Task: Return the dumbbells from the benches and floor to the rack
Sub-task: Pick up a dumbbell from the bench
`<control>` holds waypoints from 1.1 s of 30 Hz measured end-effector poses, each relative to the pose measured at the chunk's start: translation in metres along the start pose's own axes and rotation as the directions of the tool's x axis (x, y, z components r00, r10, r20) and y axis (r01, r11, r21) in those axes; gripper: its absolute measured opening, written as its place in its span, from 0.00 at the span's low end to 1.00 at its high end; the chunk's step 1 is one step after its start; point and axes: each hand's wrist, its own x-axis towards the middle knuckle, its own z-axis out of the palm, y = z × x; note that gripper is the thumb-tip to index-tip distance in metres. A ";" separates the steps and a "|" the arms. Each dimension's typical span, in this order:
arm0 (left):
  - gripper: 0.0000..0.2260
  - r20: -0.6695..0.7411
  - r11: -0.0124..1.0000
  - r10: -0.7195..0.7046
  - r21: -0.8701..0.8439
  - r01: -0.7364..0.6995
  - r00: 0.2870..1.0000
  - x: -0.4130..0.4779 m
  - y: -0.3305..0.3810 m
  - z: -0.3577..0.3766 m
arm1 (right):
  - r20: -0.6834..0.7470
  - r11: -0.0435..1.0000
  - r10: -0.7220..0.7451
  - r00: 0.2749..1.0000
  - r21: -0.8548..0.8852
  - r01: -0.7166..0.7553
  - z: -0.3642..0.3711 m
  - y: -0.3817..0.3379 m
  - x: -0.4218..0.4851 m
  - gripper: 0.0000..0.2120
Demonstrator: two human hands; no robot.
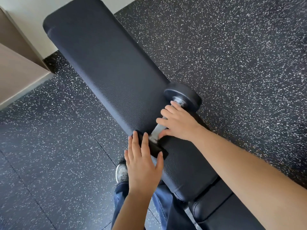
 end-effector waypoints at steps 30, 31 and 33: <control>0.24 -0.031 0.882 -0.052 -0.470 0.031 0.998 0.029 -0.010 -0.016 | 0.635 0.469 0.244 0.733 0.584 -0.662 -0.007 -0.039 -0.028 0.20; 0.24 -0.012 0.868 -0.061 -0.494 0.047 0.998 0.028 -0.010 -0.018 | 0.649 0.439 0.253 0.718 0.585 -0.683 -0.009 -0.046 -0.030 0.20; 0.25 0.019 0.840 -0.079 -0.537 0.077 0.997 0.028 -0.012 -0.023 | 0.668 0.396 0.278 0.691 0.575 -0.716 -0.015 -0.059 -0.034 0.20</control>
